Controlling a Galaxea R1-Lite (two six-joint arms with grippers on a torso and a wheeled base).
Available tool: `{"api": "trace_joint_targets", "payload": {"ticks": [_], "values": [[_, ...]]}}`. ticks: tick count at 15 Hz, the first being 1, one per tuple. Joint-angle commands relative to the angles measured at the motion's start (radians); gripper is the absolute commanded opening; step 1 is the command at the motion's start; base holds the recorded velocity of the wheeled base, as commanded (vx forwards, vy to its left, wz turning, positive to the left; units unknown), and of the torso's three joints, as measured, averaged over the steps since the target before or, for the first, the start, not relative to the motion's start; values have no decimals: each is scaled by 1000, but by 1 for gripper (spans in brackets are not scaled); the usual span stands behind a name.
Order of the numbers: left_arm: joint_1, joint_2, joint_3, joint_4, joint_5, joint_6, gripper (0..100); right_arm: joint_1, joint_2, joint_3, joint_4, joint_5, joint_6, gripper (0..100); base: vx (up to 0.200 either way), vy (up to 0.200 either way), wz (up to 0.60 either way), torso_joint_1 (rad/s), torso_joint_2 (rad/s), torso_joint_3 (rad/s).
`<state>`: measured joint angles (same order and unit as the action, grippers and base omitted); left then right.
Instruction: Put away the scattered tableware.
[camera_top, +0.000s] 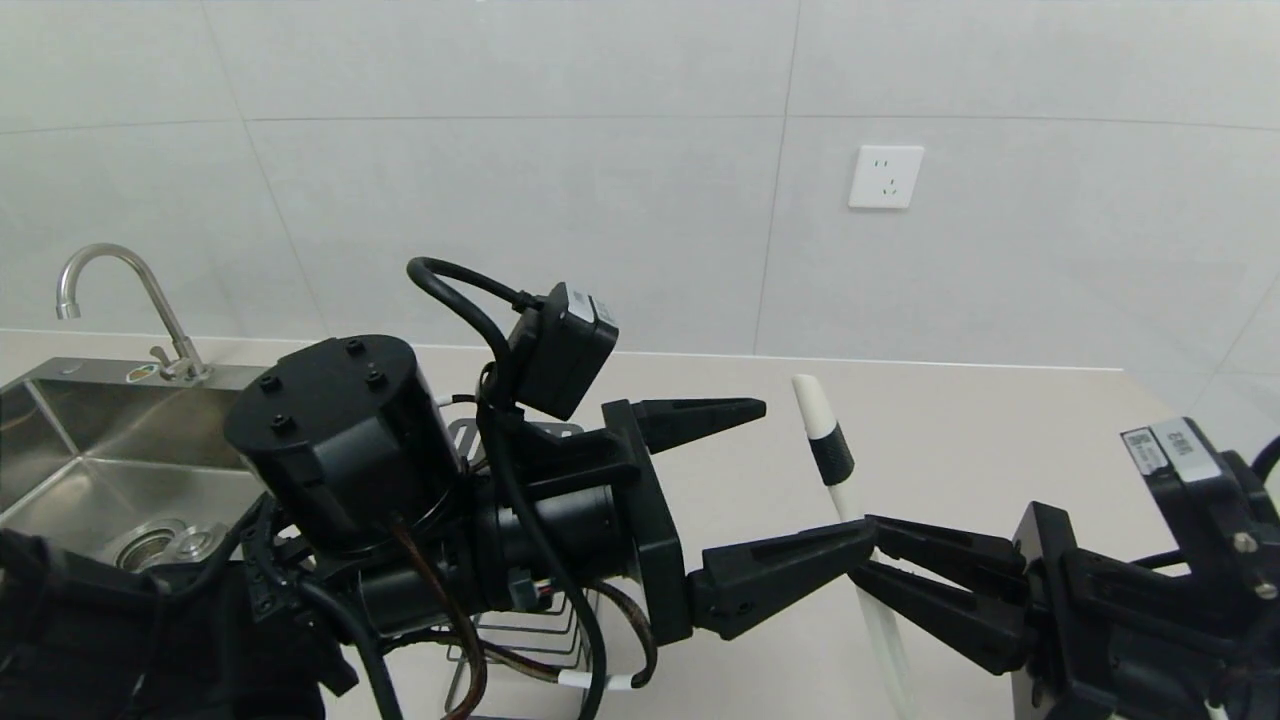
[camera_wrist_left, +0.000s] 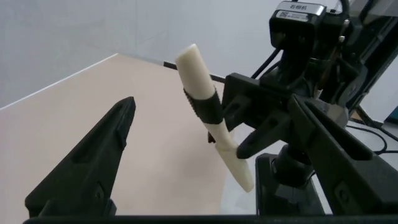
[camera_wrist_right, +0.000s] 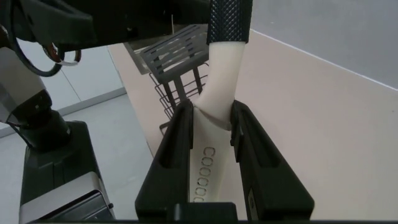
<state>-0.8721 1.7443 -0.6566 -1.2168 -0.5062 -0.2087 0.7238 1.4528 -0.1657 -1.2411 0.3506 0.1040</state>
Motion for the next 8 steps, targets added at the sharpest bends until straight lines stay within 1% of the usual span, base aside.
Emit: {"api": "trace_joint_targets", "payload": {"ticks": [1, 5, 6, 7, 8], "values": [[-2, 51, -26, -20, 3, -1, 100, 9, 1, -3, -1, 1, 0, 0, 0, 0, 0, 0, 0, 0], [-2, 58, -32, -30, 5, -6, 100, 11, 1, -3, -15, 2, 2, 0, 0, 0, 0, 0, 0, 0], [-2, 58, -32, -47, 5, -15, 100, 22, 3, -5, -43, 11, 14, 0, 0, 0, 0, 0, 0, 0], [-2, 63, -32, -76, 5, -51, 100, 43, 11, -6, -75, 19, 71, 0, 0, 0, 0, 0, 0, 0], [-2, 66, -32, -104, 5, -67, 100, 49, 21, -5, -90, 19, 94, 0, 0, 0, 0, 0, 0, 0]]}}
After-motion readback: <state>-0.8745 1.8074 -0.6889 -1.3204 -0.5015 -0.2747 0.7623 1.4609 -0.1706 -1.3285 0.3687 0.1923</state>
